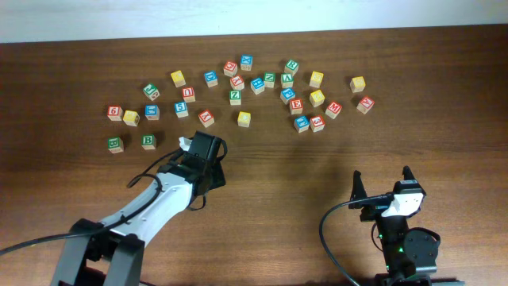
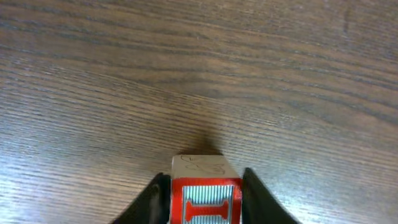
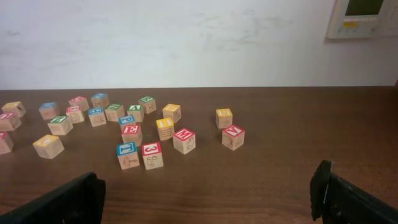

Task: Spell out ICRA

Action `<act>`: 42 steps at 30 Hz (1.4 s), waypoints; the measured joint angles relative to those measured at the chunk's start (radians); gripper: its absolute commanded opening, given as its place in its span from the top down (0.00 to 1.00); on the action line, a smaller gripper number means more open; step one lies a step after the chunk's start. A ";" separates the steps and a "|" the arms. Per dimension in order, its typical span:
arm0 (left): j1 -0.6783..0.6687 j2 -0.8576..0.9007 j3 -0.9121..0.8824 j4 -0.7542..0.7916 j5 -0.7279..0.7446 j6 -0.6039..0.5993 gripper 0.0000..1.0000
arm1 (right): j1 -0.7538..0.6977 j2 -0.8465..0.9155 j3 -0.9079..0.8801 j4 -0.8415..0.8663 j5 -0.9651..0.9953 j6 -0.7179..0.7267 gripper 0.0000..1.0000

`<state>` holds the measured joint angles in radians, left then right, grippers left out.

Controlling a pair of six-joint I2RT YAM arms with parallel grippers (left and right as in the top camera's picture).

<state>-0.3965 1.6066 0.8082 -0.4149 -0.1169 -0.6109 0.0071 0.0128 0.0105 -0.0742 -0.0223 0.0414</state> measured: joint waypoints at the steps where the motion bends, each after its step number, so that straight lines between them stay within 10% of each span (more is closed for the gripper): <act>1: 0.000 0.009 0.000 0.001 0.000 -0.001 0.32 | 0.000 0.000 0.000 0.000 0.000 0.000 0.02; 12: 0.000 0.029 0.077 -0.093 0.003 0.198 0.18 | 0.000 0.000 0.000 0.000 0.000 -0.001 0.02; 22: 0.000 0.029 0.138 -0.101 -0.001 0.602 0.43 | 0.000 0.000 0.000 0.000 0.000 0.000 0.02; 28: 0.000 0.029 0.138 -0.108 0.005 0.669 0.35 | 0.000 0.000 0.000 0.000 0.000 -0.001 0.02; 42: 0.000 0.068 0.138 -0.154 0.031 0.885 0.56 | 0.000 0.000 0.000 0.000 0.000 0.000 0.02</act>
<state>-0.3965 1.6745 0.9466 -0.5694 -0.0856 0.2737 0.0071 0.0124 0.0105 -0.0742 -0.0223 0.0410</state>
